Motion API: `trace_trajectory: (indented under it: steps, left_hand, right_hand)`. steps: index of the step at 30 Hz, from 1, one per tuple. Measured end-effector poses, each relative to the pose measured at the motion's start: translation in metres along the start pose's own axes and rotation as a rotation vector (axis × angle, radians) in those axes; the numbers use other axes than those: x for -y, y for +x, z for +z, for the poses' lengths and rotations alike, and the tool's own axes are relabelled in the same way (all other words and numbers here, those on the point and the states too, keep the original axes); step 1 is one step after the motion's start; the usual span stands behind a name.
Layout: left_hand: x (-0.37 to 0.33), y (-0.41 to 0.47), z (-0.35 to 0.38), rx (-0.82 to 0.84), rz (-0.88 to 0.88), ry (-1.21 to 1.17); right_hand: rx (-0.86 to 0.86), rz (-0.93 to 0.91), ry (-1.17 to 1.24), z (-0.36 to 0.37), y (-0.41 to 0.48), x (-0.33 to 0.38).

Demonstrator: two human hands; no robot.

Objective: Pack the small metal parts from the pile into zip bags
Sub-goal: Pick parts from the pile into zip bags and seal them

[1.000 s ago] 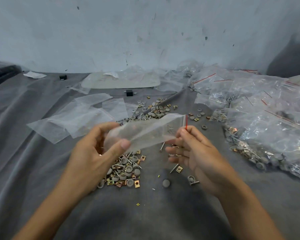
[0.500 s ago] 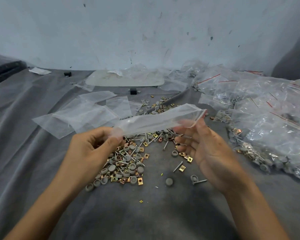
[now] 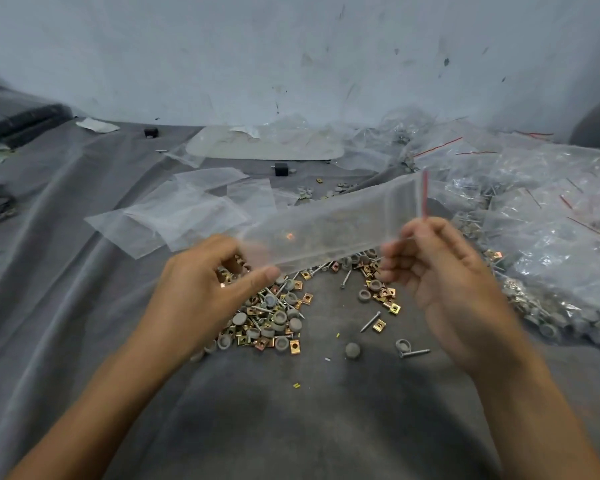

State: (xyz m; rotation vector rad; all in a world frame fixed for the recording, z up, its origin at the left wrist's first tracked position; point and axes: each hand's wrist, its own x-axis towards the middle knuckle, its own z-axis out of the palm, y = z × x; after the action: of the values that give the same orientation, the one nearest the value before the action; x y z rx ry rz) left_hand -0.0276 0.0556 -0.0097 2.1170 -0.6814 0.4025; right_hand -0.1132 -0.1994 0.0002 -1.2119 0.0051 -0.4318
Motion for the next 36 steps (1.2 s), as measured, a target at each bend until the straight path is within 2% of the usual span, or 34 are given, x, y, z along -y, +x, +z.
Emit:
trace_trajectory:
  steps: [5,9,12,16,19,22,24,27,32,36]
  left_hand:
    - [0.019,0.009,-0.018,0.104,-0.114,0.230]
    - [0.030,0.013,-0.022,0.282,-0.172,0.398]
    - [0.032,0.013,-0.022,0.351,-0.178,0.398]
    - [0.032,0.012,-0.022,0.390,-0.182,0.378]
    - [0.033,0.011,-0.020,0.470,-0.164,0.396]
    - [0.034,0.011,-0.024,0.497,-0.173,0.419]
    - [0.037,0.012,-0.031,0.479,-0.217,0.452]
    - [0.041,0.012,-0.043,0.490,-0.245,0.499]
    - [0.034,0.000,-0.041,0.615,-0.213,0.358]
    - [0.031,-0.009,-0.033,0.670,-0.133,0.456]
  right_hand:
    - [-0.292,-0.169,-0.119,-0.032,0.009,0.034]
    - [-0.362,-0.261,-0.492,-0.047,0.003,0.055]
    - [-0.288,-0.272,-0.854,-0.066,-0.001,0.071]
    - [-0.094,-0.190,-1.331,-0.088,0.005,0.099]
    - [0.036,-0.091,-1.480,-0.060,0.013,0.111]
    - [0.224,-0.123,-1.638,-0.015,0.011,0.098]
    - [0.328,-0.116,-1.670,0.004,0.007,0.085]
    - [0.408,-0.037,-1.584,0.012,0.002,0.057]
    - [0.453,-0.021,-1.484,0.015,-0.014,0.016]
    - [0.438,-0.028,-1.428,0.013,-0.021,0.002]
